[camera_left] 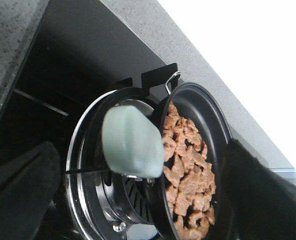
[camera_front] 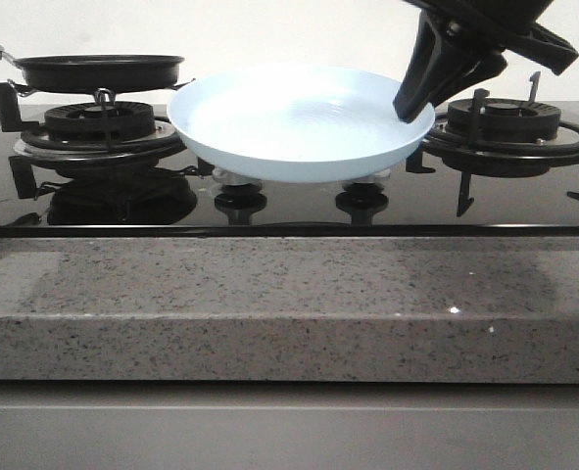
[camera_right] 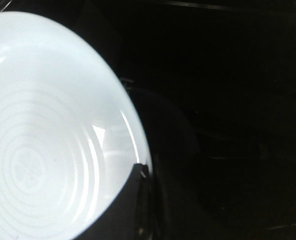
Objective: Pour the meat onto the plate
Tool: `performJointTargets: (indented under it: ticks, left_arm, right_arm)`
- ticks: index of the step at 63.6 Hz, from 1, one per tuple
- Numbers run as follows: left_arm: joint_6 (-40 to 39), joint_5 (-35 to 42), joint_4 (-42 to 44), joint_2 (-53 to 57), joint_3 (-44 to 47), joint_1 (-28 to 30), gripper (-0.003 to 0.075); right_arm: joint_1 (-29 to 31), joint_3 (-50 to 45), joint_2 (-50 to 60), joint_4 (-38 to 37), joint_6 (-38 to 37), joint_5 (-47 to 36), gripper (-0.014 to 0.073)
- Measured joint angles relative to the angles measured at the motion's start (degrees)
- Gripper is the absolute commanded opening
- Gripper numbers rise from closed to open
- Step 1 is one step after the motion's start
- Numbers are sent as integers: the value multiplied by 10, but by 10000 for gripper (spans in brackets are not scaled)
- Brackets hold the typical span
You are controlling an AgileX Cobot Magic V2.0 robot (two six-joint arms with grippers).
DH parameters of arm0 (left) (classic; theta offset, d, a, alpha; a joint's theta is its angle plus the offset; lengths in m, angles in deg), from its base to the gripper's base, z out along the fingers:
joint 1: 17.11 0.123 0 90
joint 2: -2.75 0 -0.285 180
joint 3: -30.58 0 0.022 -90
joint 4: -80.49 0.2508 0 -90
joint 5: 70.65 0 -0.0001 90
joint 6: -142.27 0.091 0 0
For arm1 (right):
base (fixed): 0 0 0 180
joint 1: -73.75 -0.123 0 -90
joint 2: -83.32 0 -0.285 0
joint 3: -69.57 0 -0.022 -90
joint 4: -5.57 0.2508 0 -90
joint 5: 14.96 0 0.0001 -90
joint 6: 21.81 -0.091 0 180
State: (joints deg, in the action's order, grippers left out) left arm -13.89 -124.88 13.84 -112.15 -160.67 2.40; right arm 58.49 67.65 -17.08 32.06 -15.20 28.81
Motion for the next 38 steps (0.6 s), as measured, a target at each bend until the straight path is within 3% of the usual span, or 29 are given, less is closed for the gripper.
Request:
performJointTargets:
  ticks: [14, 29, 38]
  left_arm:
    - [0, 3, -8, -20, -7, -12, 624]
    - [0, 16, -10, -25, -8, -13, 379]
    - [0, 23, -15, -25, -8, -13, 318]
  right_arm:
    - [0, 0, 0, 0, 0, 0, -29]
    - [0, 0, 0, 0, 0, 0, -29]
    - [0, 0, 0, 0, 0, 0, -29]
